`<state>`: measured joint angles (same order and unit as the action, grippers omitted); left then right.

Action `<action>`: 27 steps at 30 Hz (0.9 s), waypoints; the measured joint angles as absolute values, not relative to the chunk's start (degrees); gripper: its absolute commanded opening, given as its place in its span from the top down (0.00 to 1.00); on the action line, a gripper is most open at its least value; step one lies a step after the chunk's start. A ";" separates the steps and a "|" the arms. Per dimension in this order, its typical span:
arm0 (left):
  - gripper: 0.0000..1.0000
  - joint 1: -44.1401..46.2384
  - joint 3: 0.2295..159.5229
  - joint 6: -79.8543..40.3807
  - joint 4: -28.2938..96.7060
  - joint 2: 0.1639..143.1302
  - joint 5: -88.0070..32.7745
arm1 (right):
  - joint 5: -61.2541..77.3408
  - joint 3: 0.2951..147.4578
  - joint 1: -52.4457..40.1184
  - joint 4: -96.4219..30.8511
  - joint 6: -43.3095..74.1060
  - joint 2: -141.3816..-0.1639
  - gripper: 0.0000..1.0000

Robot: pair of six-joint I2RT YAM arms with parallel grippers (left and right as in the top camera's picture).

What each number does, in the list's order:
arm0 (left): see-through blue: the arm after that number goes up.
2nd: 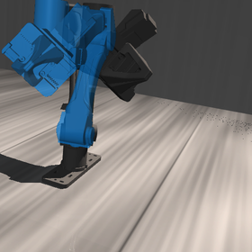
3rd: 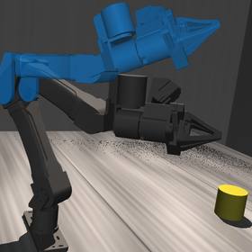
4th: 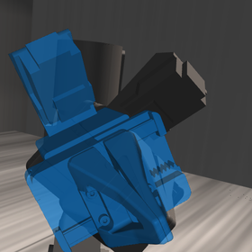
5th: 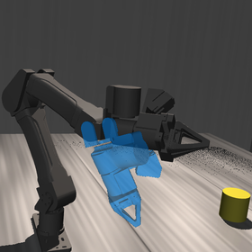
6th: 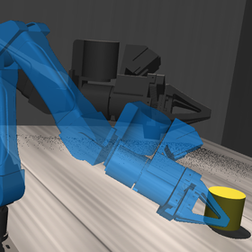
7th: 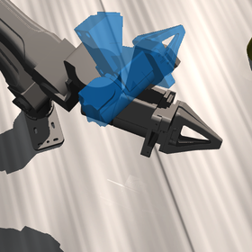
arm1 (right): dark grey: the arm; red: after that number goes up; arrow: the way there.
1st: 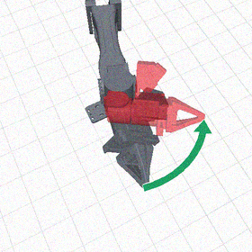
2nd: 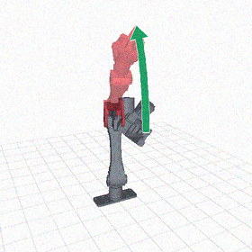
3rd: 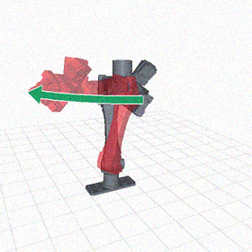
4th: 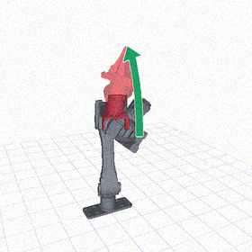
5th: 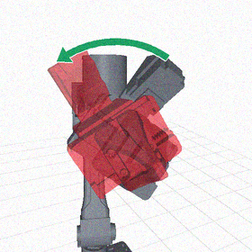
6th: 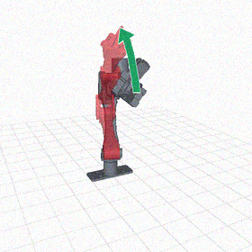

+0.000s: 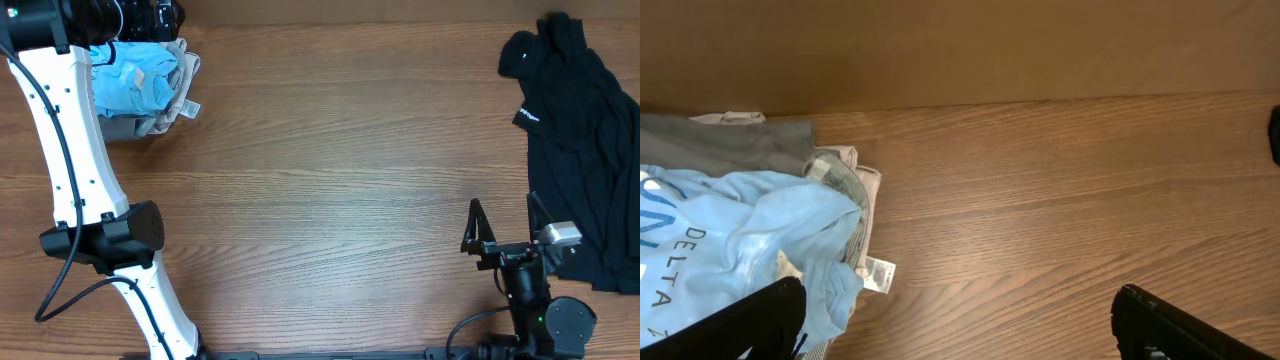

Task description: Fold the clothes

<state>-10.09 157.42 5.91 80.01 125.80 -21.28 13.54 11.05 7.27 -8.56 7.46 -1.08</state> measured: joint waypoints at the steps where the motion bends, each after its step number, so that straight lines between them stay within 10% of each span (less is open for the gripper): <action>1: 0.00 -10.09 157.42 5.91 79.99 125.80 -21.30 | 12.71 10.59 6.96 -8.56 7.44 -0.99 0.00; 27: 0.00 -10.09 157.42 5.91 79.99 125.80 -21.30 | 7.25 1.06 6.15 -4.60 7.46 -0.84 0.00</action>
